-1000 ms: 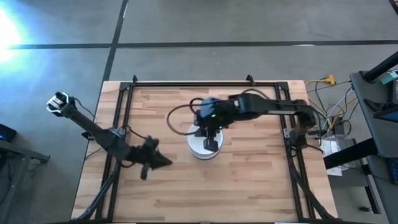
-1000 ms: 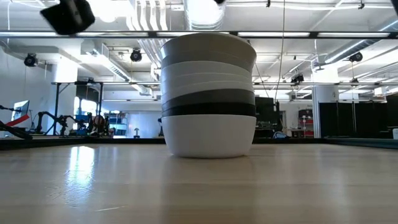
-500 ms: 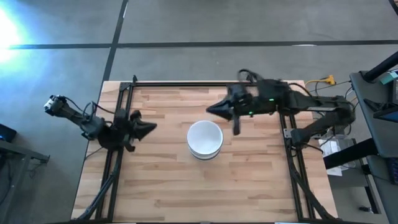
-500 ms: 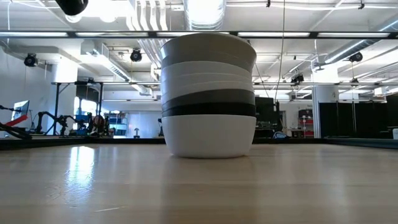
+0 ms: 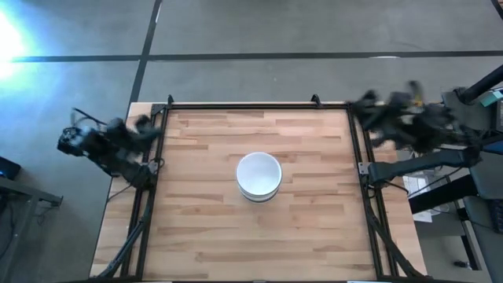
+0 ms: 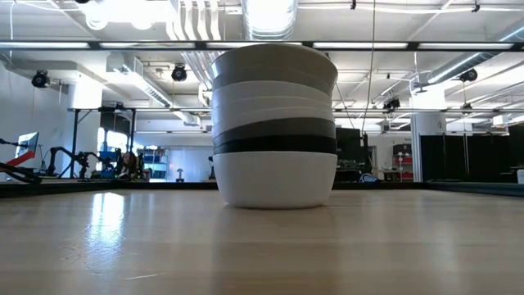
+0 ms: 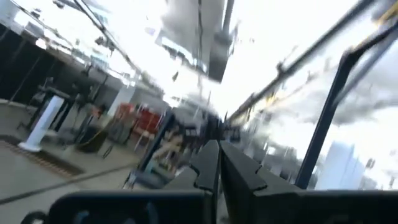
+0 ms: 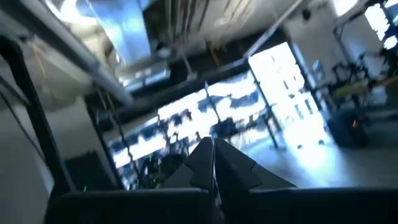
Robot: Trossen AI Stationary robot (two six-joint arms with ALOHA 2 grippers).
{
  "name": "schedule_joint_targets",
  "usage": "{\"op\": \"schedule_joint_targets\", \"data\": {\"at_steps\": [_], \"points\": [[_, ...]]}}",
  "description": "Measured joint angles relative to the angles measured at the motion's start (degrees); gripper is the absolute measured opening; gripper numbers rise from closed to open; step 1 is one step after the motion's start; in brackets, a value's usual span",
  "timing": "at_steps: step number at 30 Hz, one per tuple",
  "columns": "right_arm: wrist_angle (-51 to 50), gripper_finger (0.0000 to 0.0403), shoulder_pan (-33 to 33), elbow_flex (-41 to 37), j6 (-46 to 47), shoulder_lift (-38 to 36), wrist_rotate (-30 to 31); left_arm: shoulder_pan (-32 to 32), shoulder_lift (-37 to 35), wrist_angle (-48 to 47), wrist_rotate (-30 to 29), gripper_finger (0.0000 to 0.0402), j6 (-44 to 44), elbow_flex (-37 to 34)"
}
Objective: Nest bowls inside each other
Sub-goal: Return to Home Position
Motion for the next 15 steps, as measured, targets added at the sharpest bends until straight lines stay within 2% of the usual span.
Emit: {"op": "schedule_joint_targets", "data": {"at_steps": [5, 9, 12, 15], "points": [[1.99, 0.0009, 1.02, -4.79, -4.52, -14.91, 4.31, -0.04, -9.9, -9.65, -2.02, 0.0, -1.26, -0.3], [1.93, 0.0009, 1.01, -7.49, -8.77, -23.36, 6.74, -0.04, -15.24, -10.25, -4.17, 0.0, 2.22, -0.24], [1.61, 0.0009, 0.98, -9.17, -11.57, -29.09, 8.24, -0.04, -16.75, -9.15, -5.08, 0.0, 5.05, 0.13], [-1.34, 0.0009, 0.95, -11.14, -12.62, -34.4, 9.94, -0.04, -16.59, -10.37, -8.92, 0.0, 10.0, 0.89]]}}
